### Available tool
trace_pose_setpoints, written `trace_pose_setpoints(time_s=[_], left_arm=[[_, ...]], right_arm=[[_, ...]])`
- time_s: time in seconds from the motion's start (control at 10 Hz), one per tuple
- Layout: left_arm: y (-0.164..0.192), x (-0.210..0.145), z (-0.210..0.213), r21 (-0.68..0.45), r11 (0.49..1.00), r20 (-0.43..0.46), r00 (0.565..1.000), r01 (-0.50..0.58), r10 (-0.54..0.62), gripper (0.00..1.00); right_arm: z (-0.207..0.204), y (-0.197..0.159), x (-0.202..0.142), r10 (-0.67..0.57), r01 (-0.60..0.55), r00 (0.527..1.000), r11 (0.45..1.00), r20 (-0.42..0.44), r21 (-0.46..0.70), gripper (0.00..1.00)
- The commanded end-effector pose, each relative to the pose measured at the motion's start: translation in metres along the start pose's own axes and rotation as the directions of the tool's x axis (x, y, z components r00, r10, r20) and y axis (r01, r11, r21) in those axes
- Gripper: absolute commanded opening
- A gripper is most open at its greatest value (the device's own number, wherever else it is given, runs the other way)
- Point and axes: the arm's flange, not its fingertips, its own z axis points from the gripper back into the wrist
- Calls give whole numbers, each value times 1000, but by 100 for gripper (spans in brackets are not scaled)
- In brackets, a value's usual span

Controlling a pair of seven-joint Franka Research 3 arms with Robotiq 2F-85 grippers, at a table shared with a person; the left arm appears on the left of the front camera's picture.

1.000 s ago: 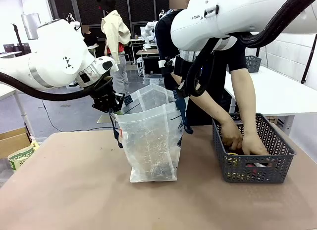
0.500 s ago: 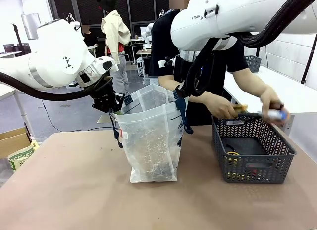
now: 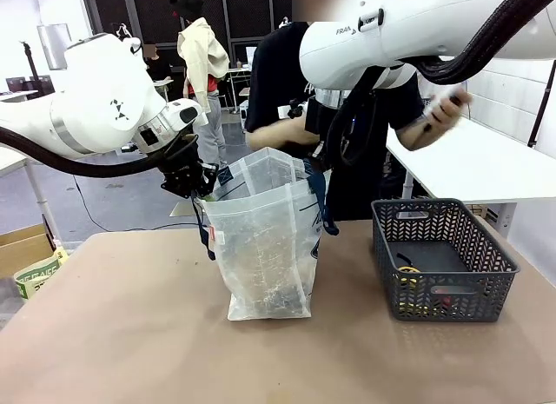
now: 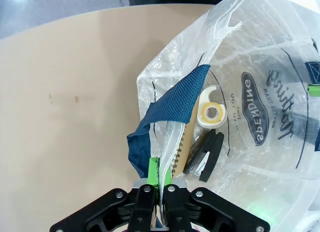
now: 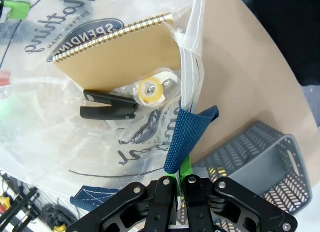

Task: Transfer purchased items from the store into the shopping bag.
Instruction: Move the Reusable shopping bag to the right side of the table.

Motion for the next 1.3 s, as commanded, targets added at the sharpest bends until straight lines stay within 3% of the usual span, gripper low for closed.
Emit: trace_pose_setpoints(time_s=[0.0,1.2], left_arm=[[1,0,1,0,1000,4,1000,-1,1,0],[1,0,1,0,1000,4,1000,-1,1,0]], right_arm=[[-1,0,0,-4,4,1000,1000,-1,0,0],[-1,0,0,-4,4,1000,1000,-1,0,0]])
